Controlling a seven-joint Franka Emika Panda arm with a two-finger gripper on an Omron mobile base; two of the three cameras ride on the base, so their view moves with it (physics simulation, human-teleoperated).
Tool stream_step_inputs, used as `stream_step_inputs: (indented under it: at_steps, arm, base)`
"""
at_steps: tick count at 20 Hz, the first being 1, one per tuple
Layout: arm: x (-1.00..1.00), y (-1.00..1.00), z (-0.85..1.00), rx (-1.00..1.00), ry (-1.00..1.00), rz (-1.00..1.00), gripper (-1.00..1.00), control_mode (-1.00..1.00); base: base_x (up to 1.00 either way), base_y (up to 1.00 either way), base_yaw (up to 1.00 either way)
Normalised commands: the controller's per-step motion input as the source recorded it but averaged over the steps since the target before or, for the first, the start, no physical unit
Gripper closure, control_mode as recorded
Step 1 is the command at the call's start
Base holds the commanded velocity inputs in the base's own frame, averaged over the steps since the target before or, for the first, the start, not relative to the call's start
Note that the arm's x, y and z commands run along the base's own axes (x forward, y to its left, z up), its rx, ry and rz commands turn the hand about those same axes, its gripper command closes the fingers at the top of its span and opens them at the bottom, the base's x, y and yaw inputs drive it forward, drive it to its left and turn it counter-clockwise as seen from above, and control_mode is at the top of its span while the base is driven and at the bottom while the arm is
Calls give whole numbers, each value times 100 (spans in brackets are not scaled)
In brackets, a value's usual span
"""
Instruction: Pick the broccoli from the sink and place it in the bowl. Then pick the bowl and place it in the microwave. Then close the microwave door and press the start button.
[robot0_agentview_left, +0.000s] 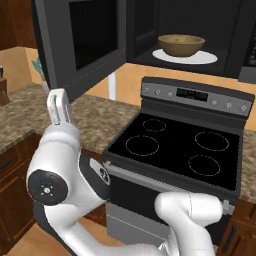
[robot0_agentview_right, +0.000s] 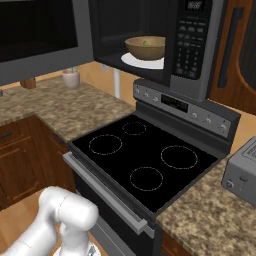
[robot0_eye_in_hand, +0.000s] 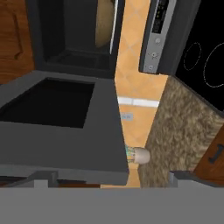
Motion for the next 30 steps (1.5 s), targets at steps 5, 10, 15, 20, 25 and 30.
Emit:
stream_step_inputs:
  at_steps: [5, 10, 15, 20, 25, 30]
  arm:
    - [58, 52, -17, 0, 0, -7, -100, -100]
    - [57, 45, -44, 5, 0, -2, -100, -100]
    - [51, 20, -39, 8, 0, 0, -100, -100]
    - [71, 0, -7, 0, -6, 0, -100, -100]
    - [79, 2, -20, 0, -4, 0, -100, -100]
    - [23, 2, -7, 1, -4, -1, -100, -100]
  base:
    - [0, 0, 0]
    - [0, 0, 0]
    - [0, 0, 0]
    - [0, 0, 0]
    - [0, 0, 0]
    - [0, 0, 0]
